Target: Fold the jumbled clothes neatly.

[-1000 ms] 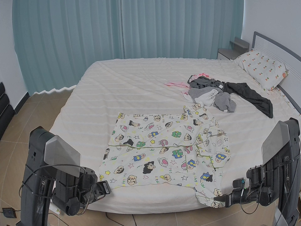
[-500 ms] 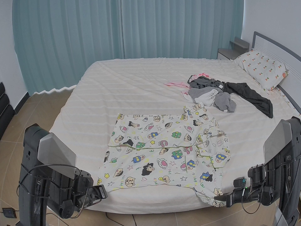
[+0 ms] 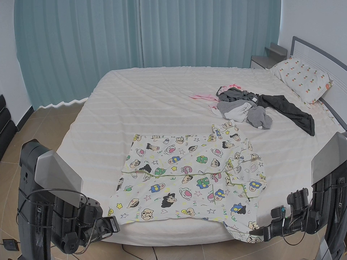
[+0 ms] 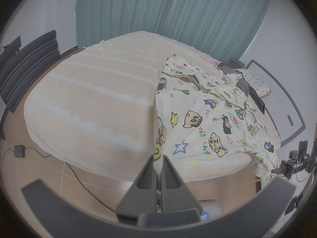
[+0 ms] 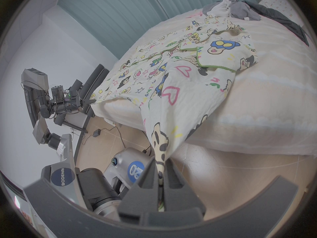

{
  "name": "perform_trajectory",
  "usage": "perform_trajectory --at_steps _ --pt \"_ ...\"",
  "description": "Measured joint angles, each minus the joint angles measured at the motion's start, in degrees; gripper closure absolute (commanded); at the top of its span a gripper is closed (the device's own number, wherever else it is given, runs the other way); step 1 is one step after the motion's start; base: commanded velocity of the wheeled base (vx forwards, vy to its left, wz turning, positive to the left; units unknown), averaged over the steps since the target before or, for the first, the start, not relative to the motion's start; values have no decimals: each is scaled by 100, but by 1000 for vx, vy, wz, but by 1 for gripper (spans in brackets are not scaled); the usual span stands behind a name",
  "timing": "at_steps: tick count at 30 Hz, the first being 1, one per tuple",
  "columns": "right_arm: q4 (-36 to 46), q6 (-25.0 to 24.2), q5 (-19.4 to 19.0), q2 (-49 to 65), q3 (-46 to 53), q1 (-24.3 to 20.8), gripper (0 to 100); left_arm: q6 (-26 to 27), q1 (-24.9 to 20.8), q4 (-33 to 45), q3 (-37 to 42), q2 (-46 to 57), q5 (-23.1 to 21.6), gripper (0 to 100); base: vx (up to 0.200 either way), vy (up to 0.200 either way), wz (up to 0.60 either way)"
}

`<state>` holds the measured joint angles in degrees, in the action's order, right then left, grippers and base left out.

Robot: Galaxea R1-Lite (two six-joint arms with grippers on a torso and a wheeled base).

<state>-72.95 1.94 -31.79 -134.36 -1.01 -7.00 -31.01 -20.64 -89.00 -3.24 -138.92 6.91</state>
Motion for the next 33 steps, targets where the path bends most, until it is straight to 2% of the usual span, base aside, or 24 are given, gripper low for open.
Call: perform_trajectory --at_steps 7,18,25,29,33 --pt "909 279 -28 357 0 30 100 56 -89 0 190 -96 -27 100 0 0 0" --pt "1797 563 10 730 2 110 100 66 -194 2 223 -178 -78 100 0 0 0" --pt "1819 574 -132 942 2 162 100 41 -177 7 223 -2 -495 100 0 0 0" --pt "1802 561 -371 1198 2 226 100 23 -155 10 226 232 -557 100 0 0 0" --pt "1788 547 -455 1482 2 286 100 15 -129 7 223 480 -574 100 0 0 0"
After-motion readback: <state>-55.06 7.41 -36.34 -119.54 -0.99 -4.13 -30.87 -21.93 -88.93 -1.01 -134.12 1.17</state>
